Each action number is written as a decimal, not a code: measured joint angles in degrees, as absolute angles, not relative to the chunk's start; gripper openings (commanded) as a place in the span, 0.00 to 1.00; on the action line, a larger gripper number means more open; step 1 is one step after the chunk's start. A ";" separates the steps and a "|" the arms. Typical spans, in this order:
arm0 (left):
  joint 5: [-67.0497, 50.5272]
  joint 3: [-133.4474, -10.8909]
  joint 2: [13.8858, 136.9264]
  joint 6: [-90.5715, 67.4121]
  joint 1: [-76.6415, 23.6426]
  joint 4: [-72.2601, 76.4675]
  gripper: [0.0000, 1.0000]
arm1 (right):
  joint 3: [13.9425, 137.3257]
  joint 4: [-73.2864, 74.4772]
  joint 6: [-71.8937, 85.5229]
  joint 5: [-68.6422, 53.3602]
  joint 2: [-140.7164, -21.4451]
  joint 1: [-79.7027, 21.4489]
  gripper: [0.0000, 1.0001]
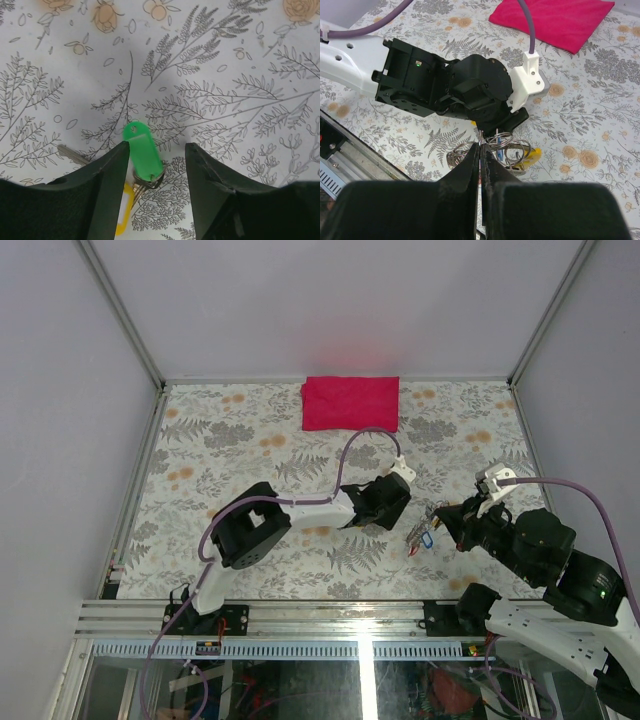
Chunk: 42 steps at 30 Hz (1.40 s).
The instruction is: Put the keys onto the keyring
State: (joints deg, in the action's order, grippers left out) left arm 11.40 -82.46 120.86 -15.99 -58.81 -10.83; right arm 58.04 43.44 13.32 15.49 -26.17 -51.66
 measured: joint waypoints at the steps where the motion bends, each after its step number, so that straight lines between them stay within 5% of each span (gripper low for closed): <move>1: 11.51 -82.46 121.05 -15.97 -58.81 -10.81 0.50 | 58.00 43.42 13.34 15.49 -26.17 -51.64 0.00; 12: 8.12 -82.11 121.23 -15.79 -59.07 -9.89 0.47 | 57.87 43.44 13.50 15.42 -26.13 -51.66 0.00; 16: 5.93 -79.02 119.55 -15.07 -59.75 -7.46 0.33 | 57.87 43.44 13.52 15.42 -26.13 -51.64 0.00; 19: 3.86 -76.51 117.93 -14.33 -60.45 -6.63 0.32 | 57.87 43.44 13.52 15.42 -26.13 -51.66 0.00; 30: 2.63 -70.19 112.40 -13.17 -62.35 -4.73 0.45 | 57.87 43.42 13.50 15.40 -26.13 -51.66 0.00; 42: 19.25 -63.40 102.83 -22.70 -67.75 0.30 0.51 | 57.87 43.44 13.52 15.40 -26.13 -51.64 0.00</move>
State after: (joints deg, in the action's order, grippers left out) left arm 19.25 -63.40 102.83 -22.70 -67.75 0.30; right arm 57.87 43.44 13.52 15.40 -26.13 -51.64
